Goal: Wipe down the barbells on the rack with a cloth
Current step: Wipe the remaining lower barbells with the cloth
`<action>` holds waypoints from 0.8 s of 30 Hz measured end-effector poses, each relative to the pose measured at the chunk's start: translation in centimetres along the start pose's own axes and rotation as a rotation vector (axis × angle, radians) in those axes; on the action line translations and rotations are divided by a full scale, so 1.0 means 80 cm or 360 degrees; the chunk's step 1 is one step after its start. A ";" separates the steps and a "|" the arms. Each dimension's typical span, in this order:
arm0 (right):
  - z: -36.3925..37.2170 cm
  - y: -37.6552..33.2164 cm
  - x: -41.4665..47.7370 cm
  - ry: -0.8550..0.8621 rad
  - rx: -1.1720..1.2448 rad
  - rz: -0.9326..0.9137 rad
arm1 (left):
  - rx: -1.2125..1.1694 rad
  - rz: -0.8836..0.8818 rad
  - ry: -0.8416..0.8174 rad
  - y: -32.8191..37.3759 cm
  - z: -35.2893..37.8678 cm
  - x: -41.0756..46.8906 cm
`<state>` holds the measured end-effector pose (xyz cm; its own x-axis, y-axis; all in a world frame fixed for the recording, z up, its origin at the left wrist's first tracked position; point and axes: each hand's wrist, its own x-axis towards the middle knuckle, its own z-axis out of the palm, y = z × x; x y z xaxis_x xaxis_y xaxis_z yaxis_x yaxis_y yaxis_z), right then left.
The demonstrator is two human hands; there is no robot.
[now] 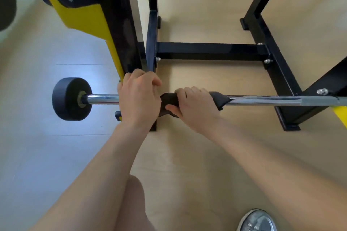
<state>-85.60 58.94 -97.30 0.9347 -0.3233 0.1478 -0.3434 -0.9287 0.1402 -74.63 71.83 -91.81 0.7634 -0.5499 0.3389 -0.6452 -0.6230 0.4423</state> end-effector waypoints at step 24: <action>0.008 0.069 -0.026 0.0094 -0.0010 0.0026 | -0.0430 0.0090 -0.0047 -0.009 0.016 -0.005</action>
<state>-89.38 54.37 -97.42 0.9220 -0.3266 0.2079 -0.3590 -0.9222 0.1438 -74.54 71.81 -93.33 0.7227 -0.5980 0.3466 -0.6516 -0.4220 0.6304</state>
